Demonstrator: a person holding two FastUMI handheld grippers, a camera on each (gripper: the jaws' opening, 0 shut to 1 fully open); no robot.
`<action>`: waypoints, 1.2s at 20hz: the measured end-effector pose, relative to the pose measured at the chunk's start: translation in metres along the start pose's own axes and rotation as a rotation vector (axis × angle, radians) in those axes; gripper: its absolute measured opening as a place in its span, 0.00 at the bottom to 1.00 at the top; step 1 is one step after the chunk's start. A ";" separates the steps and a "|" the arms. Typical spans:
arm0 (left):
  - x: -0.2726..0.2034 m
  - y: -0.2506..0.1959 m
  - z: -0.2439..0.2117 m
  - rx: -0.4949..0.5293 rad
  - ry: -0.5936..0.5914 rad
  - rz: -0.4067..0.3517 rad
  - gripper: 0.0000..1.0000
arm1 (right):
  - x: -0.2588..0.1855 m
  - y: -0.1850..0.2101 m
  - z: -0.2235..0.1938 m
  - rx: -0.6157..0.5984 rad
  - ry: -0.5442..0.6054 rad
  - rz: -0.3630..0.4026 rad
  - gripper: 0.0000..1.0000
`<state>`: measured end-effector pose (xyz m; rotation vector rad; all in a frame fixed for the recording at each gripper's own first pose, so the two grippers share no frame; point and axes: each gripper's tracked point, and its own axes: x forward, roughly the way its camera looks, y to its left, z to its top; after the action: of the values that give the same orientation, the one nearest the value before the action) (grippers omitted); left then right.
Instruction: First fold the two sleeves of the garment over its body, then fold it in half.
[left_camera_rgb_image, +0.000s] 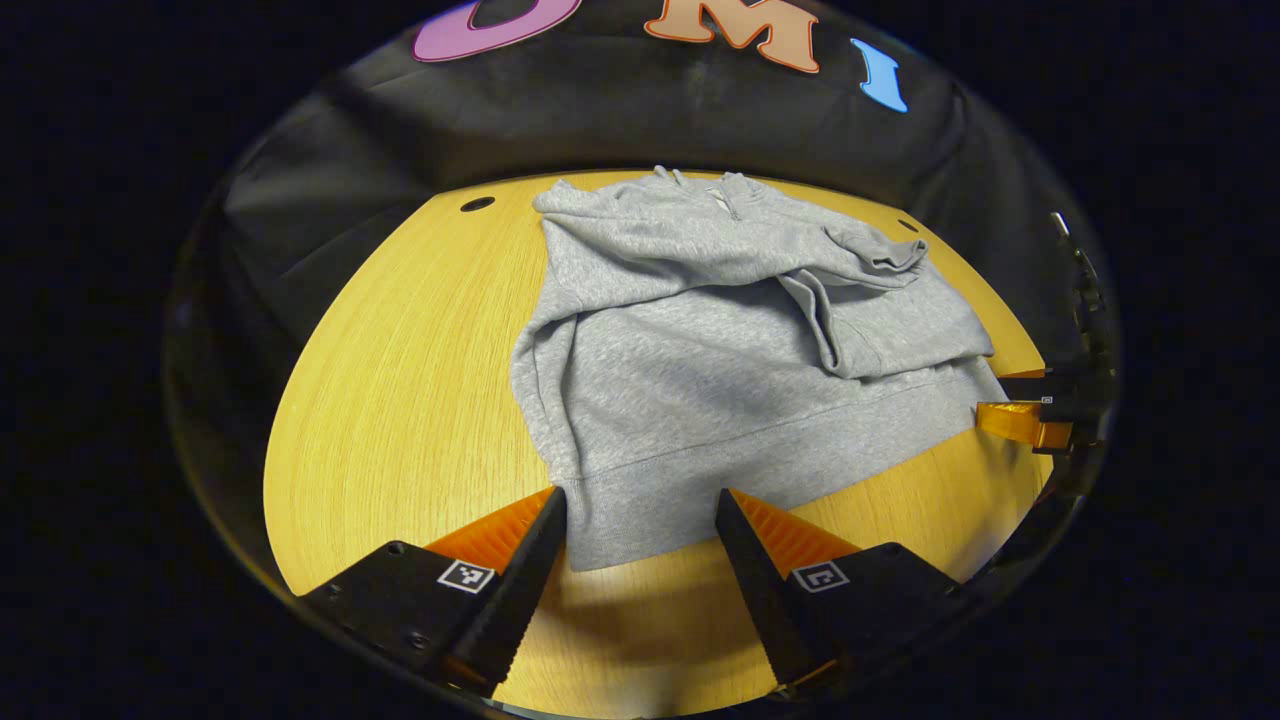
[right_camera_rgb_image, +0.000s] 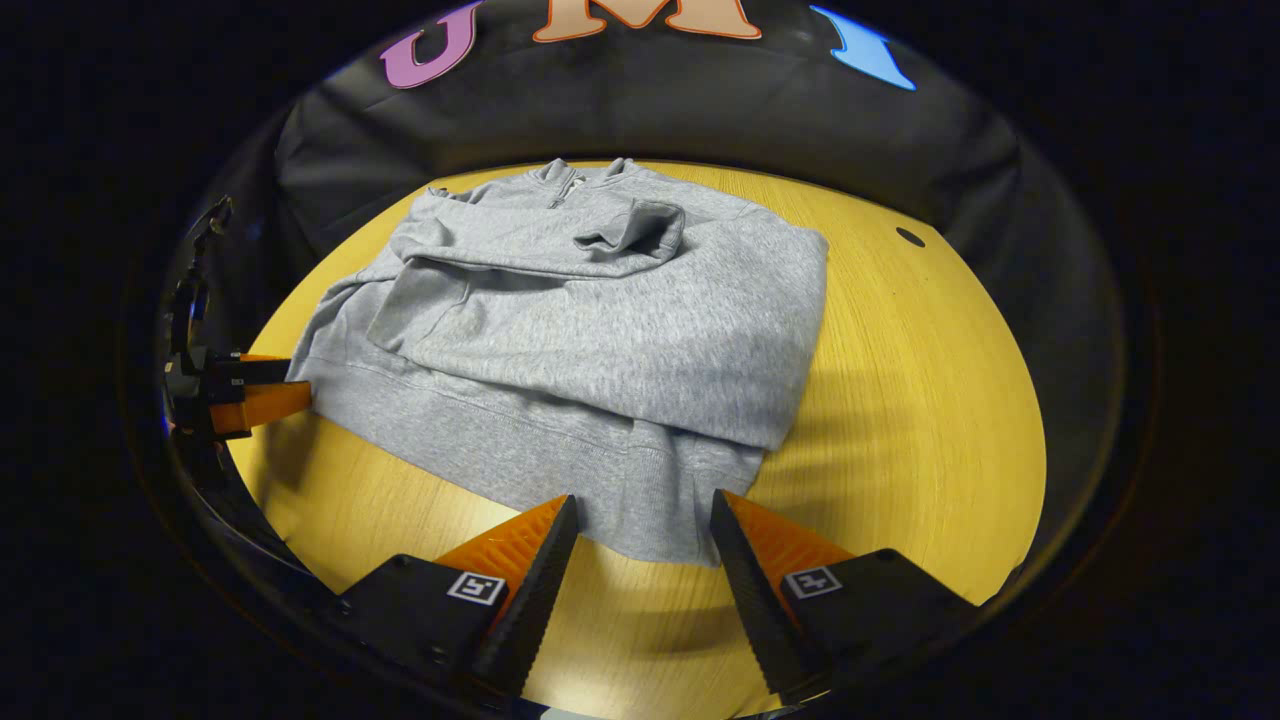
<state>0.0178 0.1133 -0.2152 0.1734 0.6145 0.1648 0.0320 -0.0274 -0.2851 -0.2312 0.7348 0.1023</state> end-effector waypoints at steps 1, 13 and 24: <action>0.002 0.000 0.001 -0.009 -0.007 0.005 0.93 | 0.001 0.002 0.001 -0.009 -0.003 0.000 0.84; 0.011 -0.022 0.013 0.023 -0.019 -0.103 0.02 | 0.003 0.011 0.009 -0.082 0.004 0.033 0.05; -0.017 -0.031 0.080 -0.114 -0.123 -0.177 0.00 | -0.027 0.005 0.071 0.052 -0.141 0.091 0.07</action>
<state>0.0541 0.0712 -0.1480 0.0182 0.4937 0.0173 0.0576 -0.0057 -0.2164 -0.1392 0.6069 0.1839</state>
